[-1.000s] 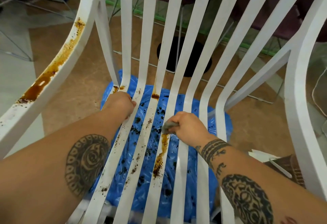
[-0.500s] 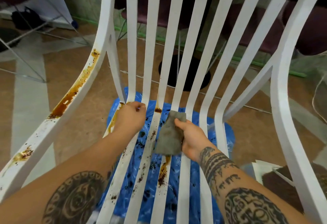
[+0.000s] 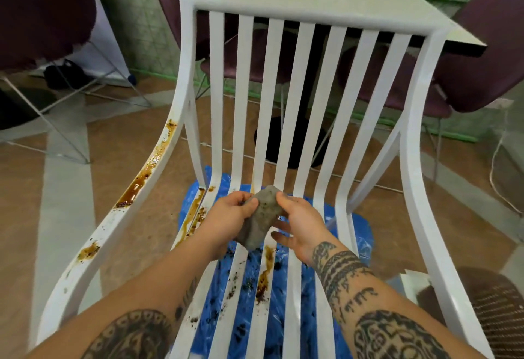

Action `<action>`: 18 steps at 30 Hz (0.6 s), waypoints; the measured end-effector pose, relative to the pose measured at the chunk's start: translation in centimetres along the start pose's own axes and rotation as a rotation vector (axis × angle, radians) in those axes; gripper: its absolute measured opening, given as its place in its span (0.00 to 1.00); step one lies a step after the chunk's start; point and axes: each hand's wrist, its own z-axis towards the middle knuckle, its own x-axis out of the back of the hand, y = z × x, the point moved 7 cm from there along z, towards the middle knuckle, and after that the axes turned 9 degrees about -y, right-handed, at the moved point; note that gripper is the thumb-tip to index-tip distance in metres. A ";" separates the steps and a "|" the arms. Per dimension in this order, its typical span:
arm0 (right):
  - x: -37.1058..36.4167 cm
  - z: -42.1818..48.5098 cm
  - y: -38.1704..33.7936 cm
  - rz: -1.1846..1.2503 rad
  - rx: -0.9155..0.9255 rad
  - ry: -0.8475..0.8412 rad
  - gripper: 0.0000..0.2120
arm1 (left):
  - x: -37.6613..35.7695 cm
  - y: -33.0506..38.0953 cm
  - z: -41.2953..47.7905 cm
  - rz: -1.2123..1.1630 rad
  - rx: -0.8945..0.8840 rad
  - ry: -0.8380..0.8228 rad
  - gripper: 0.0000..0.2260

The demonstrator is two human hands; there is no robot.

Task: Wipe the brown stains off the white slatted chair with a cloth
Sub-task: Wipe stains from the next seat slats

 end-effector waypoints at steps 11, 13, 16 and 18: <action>-2.8 -0.9 0.8 0.468 -0.084 -0.150 0.15 | -0.2 -0.1 -2.0 -0.185 -0.051 -0.089 0.15; -3.5 -0.7 1.1 0.368 -0.131 -0.159 0.14 | -0.9 -0.1 -1.9 -0.266 -0.030 -0.094 0.15; -2.4 0.3 1.2 0.056 -0.155 -0.066 0.07 | -1.5 0.1 -1.0 -0.326 -0.038 -0.113 0.17; -0.1 1.3 0.9 -0.092 -0.106 0.049 0.09 | -0.8 0.1 -0.5 -0.213 -0.064 -0.026 0.10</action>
